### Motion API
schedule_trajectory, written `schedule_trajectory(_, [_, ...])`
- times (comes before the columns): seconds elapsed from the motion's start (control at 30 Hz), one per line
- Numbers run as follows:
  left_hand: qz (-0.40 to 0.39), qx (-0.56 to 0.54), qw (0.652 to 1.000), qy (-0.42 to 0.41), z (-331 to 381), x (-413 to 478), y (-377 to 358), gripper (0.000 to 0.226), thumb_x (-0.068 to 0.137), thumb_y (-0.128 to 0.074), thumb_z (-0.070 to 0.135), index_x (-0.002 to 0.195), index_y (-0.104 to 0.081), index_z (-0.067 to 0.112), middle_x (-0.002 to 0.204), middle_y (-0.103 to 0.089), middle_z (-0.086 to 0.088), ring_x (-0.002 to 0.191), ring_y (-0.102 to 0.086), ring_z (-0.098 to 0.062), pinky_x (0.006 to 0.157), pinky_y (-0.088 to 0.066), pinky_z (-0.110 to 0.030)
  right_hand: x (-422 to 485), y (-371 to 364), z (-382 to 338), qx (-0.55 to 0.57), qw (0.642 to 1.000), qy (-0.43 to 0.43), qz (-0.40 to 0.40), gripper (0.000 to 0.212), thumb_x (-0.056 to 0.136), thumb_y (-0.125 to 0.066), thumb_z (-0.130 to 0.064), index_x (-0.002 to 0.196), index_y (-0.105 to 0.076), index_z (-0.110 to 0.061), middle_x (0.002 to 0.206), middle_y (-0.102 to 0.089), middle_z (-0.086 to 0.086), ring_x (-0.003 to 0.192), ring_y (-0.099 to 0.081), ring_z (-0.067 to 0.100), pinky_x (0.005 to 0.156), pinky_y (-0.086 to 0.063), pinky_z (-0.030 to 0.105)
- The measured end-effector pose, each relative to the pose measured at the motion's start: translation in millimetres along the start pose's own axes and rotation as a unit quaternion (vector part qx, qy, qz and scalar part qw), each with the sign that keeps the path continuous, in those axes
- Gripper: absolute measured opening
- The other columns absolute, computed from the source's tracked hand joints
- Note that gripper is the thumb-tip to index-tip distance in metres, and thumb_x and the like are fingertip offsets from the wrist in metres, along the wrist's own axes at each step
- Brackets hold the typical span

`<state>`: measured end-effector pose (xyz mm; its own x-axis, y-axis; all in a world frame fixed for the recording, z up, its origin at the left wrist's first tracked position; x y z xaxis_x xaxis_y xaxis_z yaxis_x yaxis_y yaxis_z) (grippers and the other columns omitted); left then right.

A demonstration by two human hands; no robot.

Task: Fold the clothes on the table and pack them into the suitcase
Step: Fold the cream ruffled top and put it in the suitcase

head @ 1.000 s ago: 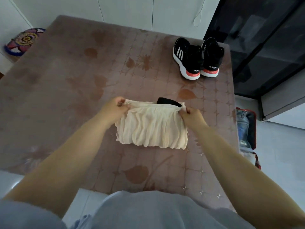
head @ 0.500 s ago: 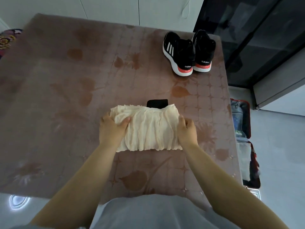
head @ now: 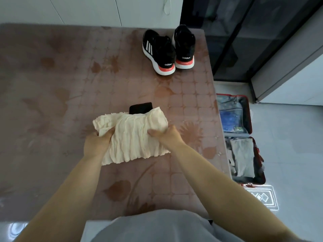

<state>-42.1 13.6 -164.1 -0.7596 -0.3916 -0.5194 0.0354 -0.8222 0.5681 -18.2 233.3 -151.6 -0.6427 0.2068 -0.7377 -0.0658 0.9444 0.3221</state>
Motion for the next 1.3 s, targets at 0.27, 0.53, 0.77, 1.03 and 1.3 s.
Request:
schedule_trajectory(0.27, [0.035,0.009,0.998,-0.043,36,-104,-63,0.037,0.085,-0.060,0.043,0.068,-0.051,0.011,0.066,-0.049,-0.002,0.060,-0.046,-0.017,0.054,-0.034,-0.026,-19,102,64,0.092,0.991,0.086,-0.032,0.054,0.076,-0.073,-0.039,0.119,-0.053,-0.011,0.101,-0.060,-0.003,0.092,-0.059,0.017,0.078,-0.049,0.029])
schedule_trajectory(0.53, [-0.063,-0.041,0.984,-0.163,106,-251,-318,0.034,0.084,-0.064,0.033,0.070,-0.062,0.002,0.062,-0.056,-0.011,0.058,-0.048,-0.016,0.046,-0.030,-0.017,1,364,229,0.169,0.982,0.029,0.085,0.038,0.079,-0.070,-0.039,0.108,-0.054,-0.020,0.103,-0.063,-0.002,0.096,-0.061,0.024,0.090,-0.050,0.045])
schedule_trajectory(0.77, [-0.140,0.115,0.983,0.011,38,-254,-478,0.054,0.085,-0.056,0.050,0.099,-0.066,-0.001,0.098,-0.064,-0.026,0.100,-0.061,-0.037,0.087,-0.045,-0.037,55,427,353,0.128,0.986,-0.086,0.070,0.053,0.077,-0.070,-0.042,0.117,-0.055,-0.010,0.103,-0.064,0.006,0.093,-0.061,0.027,0.086,-0.052,0.046])
schedule_trajectory(1.03, [-0.160,0.189,0.965,0.091,-52,-132,-599,0.051,0.094,-0.047,0.040,0.124,-0.053,-0.001,0.127,-0.055,-0.020,0.116,-0.053,-0.029,0.092,-0.041,-0.030,222,369,451,0.053,0.992,-0.094,0.059,0.061,0.080,-0.062,-0.054,0.119,-0.052,-0.007,0.101,-0.062,0.006,0.093,-0.059,0.025,0.081,-0.048,0.038])
schedule_trajectory(1.3, [-0.191,0.380,0.905,0.035,-152,34,-735,0.057,0.099,-0.034,0.041,0.130,-0.047,-0.004,0.133,-0.050,-0.023,0.122,-0.049,-0.035,0.097,-0.039,-0.034,448,301,543,-0.180,0.977,-0.067,0.088,0.054,0.089,-0.049,-0.052,0.118,-0.049,-0.007,0.111,-0.064,0.015,0.103,-0.060,0.032,0.078,-0.042,0.032])
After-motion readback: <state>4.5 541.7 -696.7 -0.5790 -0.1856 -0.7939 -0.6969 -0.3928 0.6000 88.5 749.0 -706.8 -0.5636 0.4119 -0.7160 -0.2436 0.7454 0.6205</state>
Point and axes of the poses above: each hand's wrist, its own x-axis towards the middle knuckle, its own y-axis out of the back of the hand, z = x × y, the point moved 2 cm from there along x, towards the middle knuckle
